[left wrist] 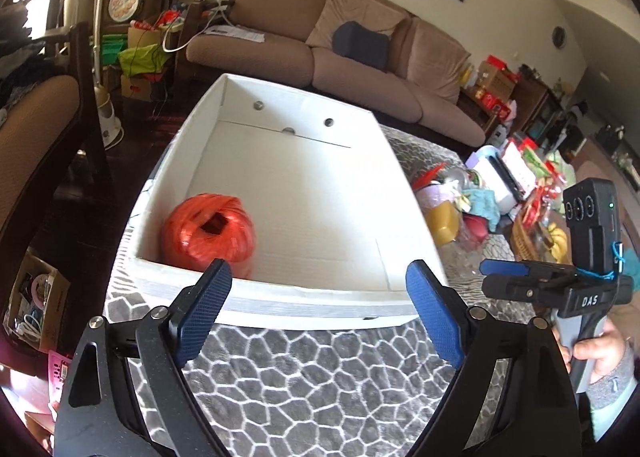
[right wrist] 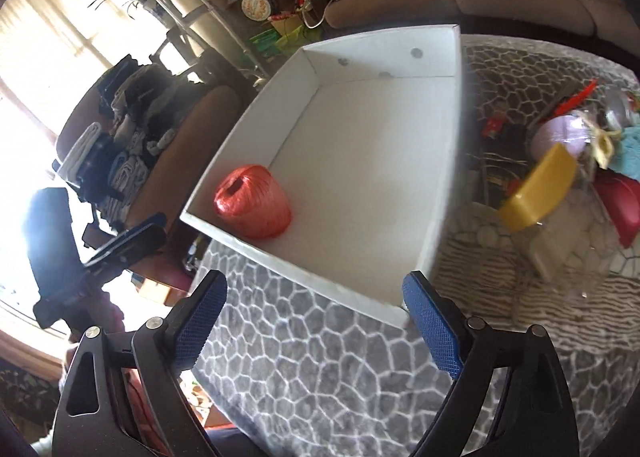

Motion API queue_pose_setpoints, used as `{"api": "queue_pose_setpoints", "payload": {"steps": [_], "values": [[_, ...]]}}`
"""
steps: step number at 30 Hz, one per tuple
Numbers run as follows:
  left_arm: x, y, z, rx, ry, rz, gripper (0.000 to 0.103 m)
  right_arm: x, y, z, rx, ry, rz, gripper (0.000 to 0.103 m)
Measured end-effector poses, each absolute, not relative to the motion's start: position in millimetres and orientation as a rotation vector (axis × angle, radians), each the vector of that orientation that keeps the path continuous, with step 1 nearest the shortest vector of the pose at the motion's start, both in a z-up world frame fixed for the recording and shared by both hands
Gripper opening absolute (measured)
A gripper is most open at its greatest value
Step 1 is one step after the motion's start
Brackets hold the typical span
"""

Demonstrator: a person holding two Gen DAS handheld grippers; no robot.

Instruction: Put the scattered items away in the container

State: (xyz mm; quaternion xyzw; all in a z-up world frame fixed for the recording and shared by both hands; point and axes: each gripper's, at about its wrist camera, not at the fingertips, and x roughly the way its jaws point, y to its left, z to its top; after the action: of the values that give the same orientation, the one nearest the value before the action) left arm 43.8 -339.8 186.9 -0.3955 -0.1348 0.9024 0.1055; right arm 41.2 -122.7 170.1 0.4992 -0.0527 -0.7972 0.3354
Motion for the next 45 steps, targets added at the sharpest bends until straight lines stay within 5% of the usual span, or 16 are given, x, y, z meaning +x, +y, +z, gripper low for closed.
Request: {"api": "queue_pose_setpoints", "payload": {"steps": [3,14,32,35,37,45], "values": [[43.3,-285.2,192.0,-1.146,-0.307,2.621,0.103,61.0,-73.0,168.3,1.296,-0.074,-2.175,0.095],[7.9,-111.6,154.6,-1.235,-0.297,2.434,0.103,68.7,58.4,133.5,1.257,-0.057,-2.392,0.1],[-122.4,-51.0,110.4,-1.35,0.048,2.462,0.103,11.9,76.3,72.1,1.199,-0.127,-2.284,0.1],[-123.9,-47.1,95.9,-1.395,0.027,2.41,0.097,3.5,71.8,68.2,1.184,-0.149,-2.276,0.083],[-120.4,-42.3,88.9,-1.421,0.039,2.387,0.07,-2.6,69.0,62.3,1.208,-0.146,-2.281,0.047],[-85.6,-28.5,94.1,-1.415,-0.022,2.316,0.07,-2.6,90.6,56.9,1.277,-0.193,-2.296,0.047]]}}
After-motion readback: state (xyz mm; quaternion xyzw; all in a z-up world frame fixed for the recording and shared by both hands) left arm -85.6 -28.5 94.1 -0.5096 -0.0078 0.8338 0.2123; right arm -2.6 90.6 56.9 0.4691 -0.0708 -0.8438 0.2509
